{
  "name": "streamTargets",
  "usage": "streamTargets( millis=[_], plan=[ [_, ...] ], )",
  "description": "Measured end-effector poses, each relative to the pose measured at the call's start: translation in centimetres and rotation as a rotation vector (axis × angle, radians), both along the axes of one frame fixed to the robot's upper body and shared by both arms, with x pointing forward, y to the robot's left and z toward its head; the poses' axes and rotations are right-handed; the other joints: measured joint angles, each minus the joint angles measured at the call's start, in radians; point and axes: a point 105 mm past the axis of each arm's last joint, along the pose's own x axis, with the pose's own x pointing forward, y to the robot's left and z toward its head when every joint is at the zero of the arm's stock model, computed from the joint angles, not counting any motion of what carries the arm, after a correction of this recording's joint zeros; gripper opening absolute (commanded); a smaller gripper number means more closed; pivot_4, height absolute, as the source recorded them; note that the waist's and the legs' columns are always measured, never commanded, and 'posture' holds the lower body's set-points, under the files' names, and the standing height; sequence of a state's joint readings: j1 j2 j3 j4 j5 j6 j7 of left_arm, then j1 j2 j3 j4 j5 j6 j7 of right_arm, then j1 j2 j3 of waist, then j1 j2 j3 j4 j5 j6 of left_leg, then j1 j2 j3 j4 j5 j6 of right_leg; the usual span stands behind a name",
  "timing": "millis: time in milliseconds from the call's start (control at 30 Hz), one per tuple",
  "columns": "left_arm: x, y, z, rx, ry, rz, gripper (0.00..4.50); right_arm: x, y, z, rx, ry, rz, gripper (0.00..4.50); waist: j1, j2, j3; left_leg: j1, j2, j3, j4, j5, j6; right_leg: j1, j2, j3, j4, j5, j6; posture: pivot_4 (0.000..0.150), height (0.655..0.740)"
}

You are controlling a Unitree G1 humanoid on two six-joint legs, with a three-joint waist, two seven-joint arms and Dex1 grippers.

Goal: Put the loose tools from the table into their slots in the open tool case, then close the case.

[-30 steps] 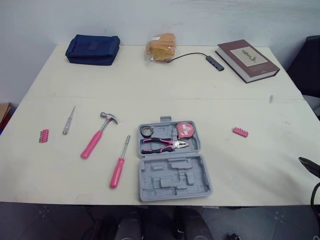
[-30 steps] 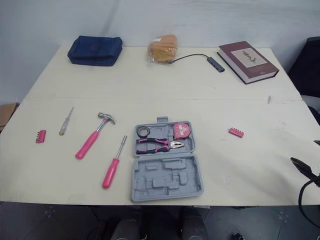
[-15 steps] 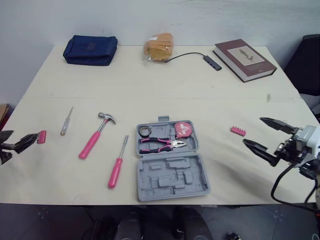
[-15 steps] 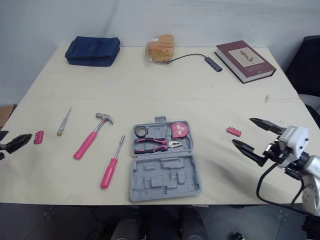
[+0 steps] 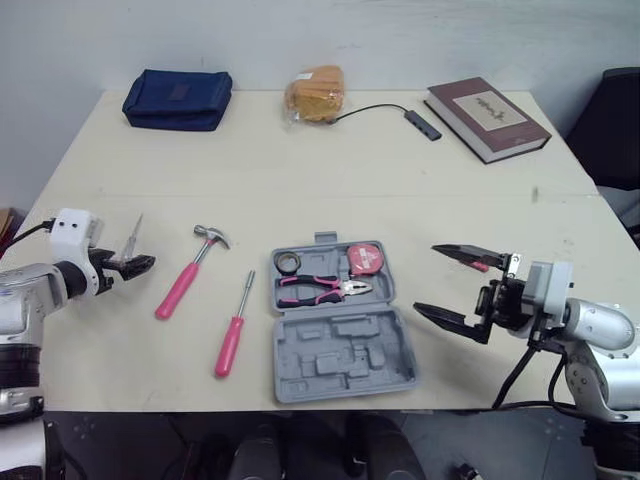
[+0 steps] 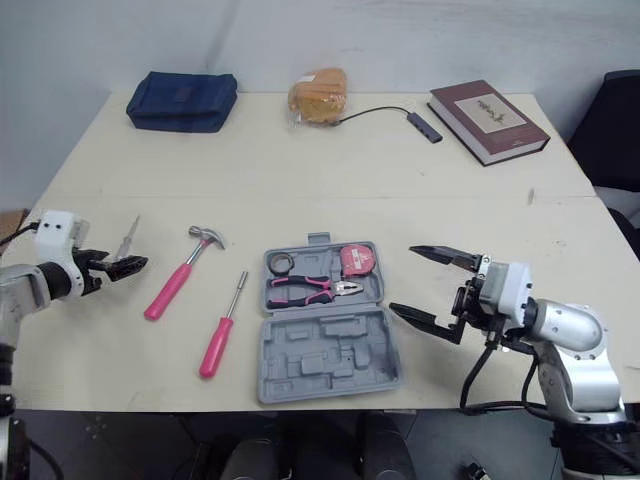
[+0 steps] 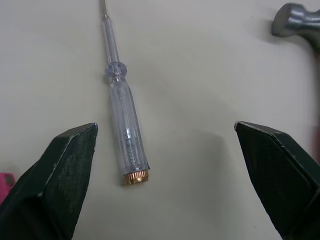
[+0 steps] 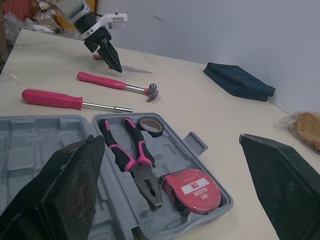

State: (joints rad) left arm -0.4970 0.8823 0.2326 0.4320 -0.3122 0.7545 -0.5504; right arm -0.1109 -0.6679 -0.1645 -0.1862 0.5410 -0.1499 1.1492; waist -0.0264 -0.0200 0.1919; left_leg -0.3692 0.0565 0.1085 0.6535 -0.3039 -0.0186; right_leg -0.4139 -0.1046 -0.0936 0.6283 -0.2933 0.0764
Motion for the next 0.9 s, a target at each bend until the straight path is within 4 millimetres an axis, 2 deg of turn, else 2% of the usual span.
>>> streamTargets(
  millis=[200, 233, 300, 567, 767, 867, 900],
  plan=[
    [1.1, 0.3, -0.3, -0.026, -0.010, 0.023, 4.44, 0.0, 0.5, 0.6, -0.003, -0.032, -0.015, 4.50, 0.004, 0.000, 0.000, 0.001, 0.000, 0.000, 0.002, 0.000, 0.000, 0.000, 0.000, 0.000, 0.002, 0.000, 0.000, 0.150, 0.7400],
    [1.2, 0.2, -0.3, -0.025, -0.010, 0.021, 4.20, -0.1, 0.6, 0.8, -0.003, -0.035, -0.014, 4.50, 0.004, 0.000, 0.000, 0.001, 0.000, 0.000, 0.002, 0.000, 0.000, 0.000, 0.000, 0.000, 0.002, 0.000, 0.000, 0.150, 0.7400],
    [1.6, 0.2, -0.4, -0.029, -0.015, 0.023, 3.61, 0.0, 0.6, 0.9, -0.001, -0.031, -0.019, 4.50, 0.005, 0.000, 0.000, 0.001, 0.000, 0.000, 0.002, 0.000, 0.001, 0.000, 0.000, 0.000, 0.002, 0.000, 0.000, 0.150, 0.7400],
    [1.7, 0.5, -0.5, -0.019, -0.013, 0.017, 0.01, 0.0, 0.9, 1.2, -0.014, -0.026, -0.033, 4.50, 0.023, 0.000, 0.000, 0.000, -0.001, 0.001, 0.005, -0.001, 0.001, 0.000, -0.001, 0.001, 0.002, 0.000, 0.001, 0.150, 0.7400],
    [0.9, 0.3, -0.4, 0.018, -0.102, -0.077, 0.01, -0.2, 0.4, 0.7, -0.041, -0.012, -0.056, 4.50, 0.024, 0.000, 0.000, 0.000, 0.002, 0.003, 0.005, -0.001, 0.001, 0.000, -0.001, 0.003, 0.001, 0.000, 0.001, 0.150, 0.7400],
    [0.2, -1.0, 1.1, 0.041, -0.221, -0.216, 0.01, -0.6, -0.8, 0.1, -0.083, -0.001, -0.085, 4.50, 0.025, -0.001, 0.000, -0.001, 0.006, 0.009, 0.006, -0.002, 0.001, 0.000, 0.000, 0.002, 0.000, 0.001, 0.001, 0.150, 0.7400],
    [-0.3, -2.5, 2.8, 0.062, -0.317, -0.330, 0.01, -0.8, -1.5, 0.0, -0.112, -0.004, -0.091, 4.50, 0.025, -0.001, 0.000, -0.002, 0.006, 0.009, 0.007, -0.002, 0.001, 0.000, 0.000, 0.002, 0.000, 0.001, 0.001, 0.150, 0.7400]
  ],
)
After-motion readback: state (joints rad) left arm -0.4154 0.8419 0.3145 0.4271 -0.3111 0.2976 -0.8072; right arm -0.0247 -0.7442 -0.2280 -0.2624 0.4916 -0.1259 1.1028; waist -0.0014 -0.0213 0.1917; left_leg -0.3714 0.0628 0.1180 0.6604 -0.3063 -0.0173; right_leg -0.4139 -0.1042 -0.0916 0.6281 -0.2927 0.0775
